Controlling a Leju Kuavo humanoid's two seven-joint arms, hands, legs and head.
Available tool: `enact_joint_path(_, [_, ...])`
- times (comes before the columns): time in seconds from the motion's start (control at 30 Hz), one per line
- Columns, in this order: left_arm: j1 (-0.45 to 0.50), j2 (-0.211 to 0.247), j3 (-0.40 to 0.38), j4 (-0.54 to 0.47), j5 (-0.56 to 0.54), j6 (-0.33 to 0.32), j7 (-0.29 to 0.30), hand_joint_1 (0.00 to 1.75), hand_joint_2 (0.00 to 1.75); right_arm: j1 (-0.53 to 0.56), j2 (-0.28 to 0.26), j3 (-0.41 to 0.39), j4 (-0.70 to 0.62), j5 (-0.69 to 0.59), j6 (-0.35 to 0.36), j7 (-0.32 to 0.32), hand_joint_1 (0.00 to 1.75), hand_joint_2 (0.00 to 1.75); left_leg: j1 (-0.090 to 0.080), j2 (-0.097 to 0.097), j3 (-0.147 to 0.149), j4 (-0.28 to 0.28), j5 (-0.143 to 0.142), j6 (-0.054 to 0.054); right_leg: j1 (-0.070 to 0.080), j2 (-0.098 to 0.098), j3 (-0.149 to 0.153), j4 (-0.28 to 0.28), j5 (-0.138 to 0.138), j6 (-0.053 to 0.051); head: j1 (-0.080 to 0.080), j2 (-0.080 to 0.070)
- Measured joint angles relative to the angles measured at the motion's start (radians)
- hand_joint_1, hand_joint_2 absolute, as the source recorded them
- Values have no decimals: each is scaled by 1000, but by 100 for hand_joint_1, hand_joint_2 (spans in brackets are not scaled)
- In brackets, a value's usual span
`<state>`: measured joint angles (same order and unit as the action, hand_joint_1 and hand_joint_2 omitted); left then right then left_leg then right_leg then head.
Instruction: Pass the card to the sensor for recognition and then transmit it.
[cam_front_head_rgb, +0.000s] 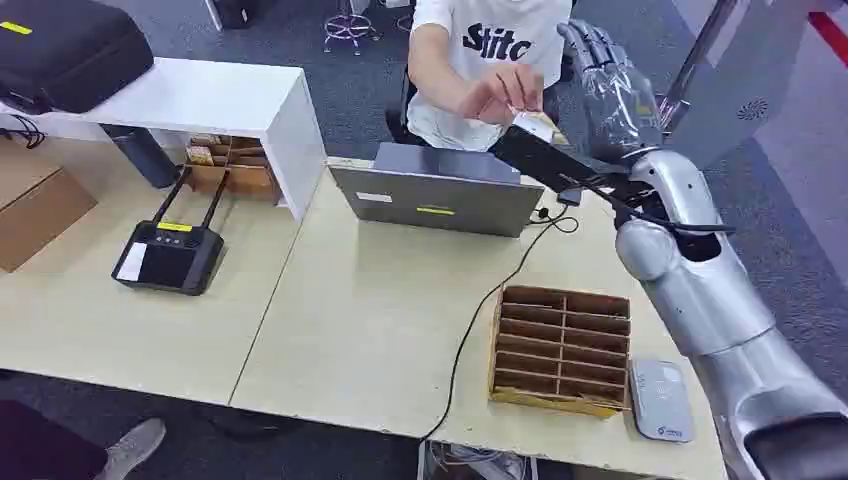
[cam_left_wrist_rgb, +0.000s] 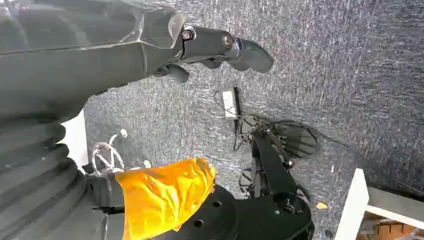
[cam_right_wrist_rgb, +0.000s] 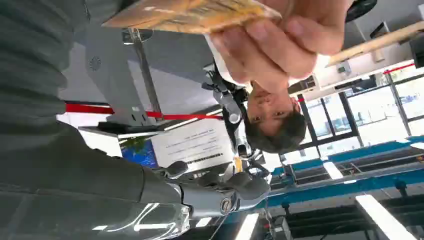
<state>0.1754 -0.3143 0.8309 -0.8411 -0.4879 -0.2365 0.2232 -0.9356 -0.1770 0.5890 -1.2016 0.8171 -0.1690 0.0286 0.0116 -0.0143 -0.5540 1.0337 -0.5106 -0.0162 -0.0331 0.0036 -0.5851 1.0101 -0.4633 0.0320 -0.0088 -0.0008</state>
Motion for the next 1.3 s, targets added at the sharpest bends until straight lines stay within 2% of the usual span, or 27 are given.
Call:
enact_joint_path(0.1, [-6,1,5,10,-12,-1,-7,0,175,-8,9,2,21,-9,1,2,0,175,0,0,0,0,0,0,0,0,0,0,0,0,0,0])
enact_joint_path(0.13, [-8,2,9,14,-18,-2,-11,0,175,-9,14,2,33,-14,-1,3,16,175,0,0,0,0,0,0,0,0,0,0,0,0,0,0])
enact_joint_path(0.17, [-11,3,14,18,-22,-2,-16,0,175,-9,19,1,42,-20,-5,3,157,175,0,0,0,0,0,0,0,0,0,0,0,0,0,0])
enact_joint_path(0.2, [-13,3,18,21,-27,-2,-18,0,175,-8,24,0,50,-27,-10,3,173,175,0,0,0,0,0,0,0,0,0,0,0,0,0,0])
enact_joint_path(0.57, [-21,0,66,29,-67,-22,-15,0,175,26,63,-6,84,-82,-36,-16,175,175,0,0,0,0,0,0,0,0,0,0,0,0,0,0])
enact_joint_path(0.7, [-20,-7,80,28,-82,-36,-15,0,175,40,63,-11,75,-88,-59,-35,175,175,0,0,0,0,0,0,0,0,-1,0,0,0,0,0])
enact_joint_path(1.1, [-20,-10,104,26,-98,-48,-15,0,175,67,63,-29,59,-101,-69,-62,175,175,0,0,1,0,0,0,0,0,-1,0,0,0,0,0])
enact_joint_path(1.3, [-15,-16,123,12,-104,-63,-13,0,175,117,32,-59,30,-113,-96,-86,175,175,0,0,0,0,0,0,0,0,-1,0,0,0,0,0])
